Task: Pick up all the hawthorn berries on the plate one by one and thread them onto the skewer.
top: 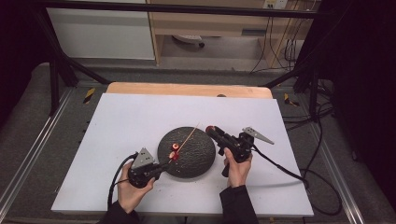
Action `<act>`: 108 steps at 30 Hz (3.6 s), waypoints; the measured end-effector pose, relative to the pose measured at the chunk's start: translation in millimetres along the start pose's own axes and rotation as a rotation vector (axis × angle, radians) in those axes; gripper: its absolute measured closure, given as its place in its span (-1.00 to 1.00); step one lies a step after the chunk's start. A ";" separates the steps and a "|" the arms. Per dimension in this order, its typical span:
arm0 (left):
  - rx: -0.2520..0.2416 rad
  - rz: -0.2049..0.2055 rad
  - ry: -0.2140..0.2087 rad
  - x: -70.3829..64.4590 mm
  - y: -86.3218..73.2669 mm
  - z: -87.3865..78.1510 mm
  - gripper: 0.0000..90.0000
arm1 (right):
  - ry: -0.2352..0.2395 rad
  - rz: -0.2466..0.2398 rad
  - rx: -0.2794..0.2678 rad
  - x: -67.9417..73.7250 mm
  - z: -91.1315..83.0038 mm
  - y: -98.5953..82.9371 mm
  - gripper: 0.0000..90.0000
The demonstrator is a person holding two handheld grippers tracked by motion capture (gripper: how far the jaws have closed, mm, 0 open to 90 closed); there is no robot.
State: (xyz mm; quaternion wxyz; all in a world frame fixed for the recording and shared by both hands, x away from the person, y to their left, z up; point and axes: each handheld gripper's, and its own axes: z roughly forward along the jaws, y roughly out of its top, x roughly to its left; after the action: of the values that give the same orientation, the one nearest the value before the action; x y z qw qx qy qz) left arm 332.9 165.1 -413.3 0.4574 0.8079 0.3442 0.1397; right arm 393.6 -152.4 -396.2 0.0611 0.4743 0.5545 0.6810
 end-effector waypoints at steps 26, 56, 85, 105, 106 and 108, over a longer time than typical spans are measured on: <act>-0.015 0.006 -0.035 -19.2 7.6 14.3 0.97 | -0.002 0.111 -0.187 -4.7 11.6 8.9 0.37; -0.052 -0.023 -0.023 -31.2 14.6 23.6 0.97 | 0.011 0.138 -0.224 -4.4 15.3 3.0 0.37; -0.066 -0.058 -0.012 -31.4 32.2 35.9 0.97 | 0.034 0.120 -0.180 -0.3 16.5 -20.5 0.38; -0.047 -0.050 -0.018 -27.5 40.2 47.0 0.97 | 0.041 0.077 -0.107 3.9 12.9 -40.5 0.38; -0.048 -0.048 -0.018 -27.3 40.2 47.1 0.97 | 0.041 0.078 -0.103 4.1 12.7 -41.1 0.38; -0.048 -0.047 -0.021 -26.9 40.4 47.6 0.97 | 0.041 0.072 -0.098 4.3 12.3 -42.1 0.38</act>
State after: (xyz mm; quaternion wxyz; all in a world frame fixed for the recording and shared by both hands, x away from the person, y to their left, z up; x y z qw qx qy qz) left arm 356.5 102.1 -402.9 0.4836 0.7897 0.3550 0.1286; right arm 381.4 -125.4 -428.8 0.0483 0.4762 0.5042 0.7188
